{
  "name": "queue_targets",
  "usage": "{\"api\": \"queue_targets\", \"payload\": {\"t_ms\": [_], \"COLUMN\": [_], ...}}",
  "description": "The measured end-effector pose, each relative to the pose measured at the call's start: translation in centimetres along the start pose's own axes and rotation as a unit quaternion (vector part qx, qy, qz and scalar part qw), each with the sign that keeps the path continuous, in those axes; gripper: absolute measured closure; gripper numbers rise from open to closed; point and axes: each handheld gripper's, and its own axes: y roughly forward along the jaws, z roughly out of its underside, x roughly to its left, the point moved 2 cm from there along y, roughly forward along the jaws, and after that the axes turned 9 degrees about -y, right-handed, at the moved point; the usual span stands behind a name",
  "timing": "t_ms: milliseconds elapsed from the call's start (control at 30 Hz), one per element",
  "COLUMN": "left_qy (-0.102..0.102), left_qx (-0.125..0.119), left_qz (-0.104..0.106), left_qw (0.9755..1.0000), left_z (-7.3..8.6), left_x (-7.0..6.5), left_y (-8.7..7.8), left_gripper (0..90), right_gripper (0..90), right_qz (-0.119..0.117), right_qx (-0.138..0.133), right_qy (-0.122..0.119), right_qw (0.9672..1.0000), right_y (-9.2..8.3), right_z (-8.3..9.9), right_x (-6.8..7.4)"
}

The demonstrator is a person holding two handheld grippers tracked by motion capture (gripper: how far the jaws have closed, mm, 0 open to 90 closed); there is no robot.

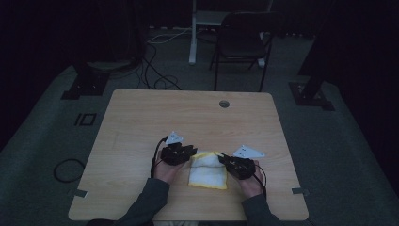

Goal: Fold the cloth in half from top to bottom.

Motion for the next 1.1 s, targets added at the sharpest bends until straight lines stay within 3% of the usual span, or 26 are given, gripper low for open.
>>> {"api": "queue_targets", "payload": {"t_ms": [433,1000,1100], "left_qy": [0.009,0.022,0.023], "left_qx": [0.019,0.006,0.010], "left_qz": [0.005,0.014,0.014], "left_qw": [0.9998,0.9996,0.9996], "left_z": [1.5,0.3,0.5], "left_x": [-0.3,-1.1,-1.1], "left_y": [0.3,-0.3,-0.2], "left_gripper": [71.0,70.7,70.7], "right_gripper": [80.7,82.2,76.4], "right_qz": [-0.006,-0.013,-0.025], "right_qx": [0.003,-0.008,-0.004], "right_qy": [0.000,-0.007,-0.009], "right_qw": [1.0000,0.9999,0.9997], "right_y": [-0.6,-1.1,-1.1], "right_z": [0.4,0.2,0.3], "right_x": [0.1,1.2,1.2]}}
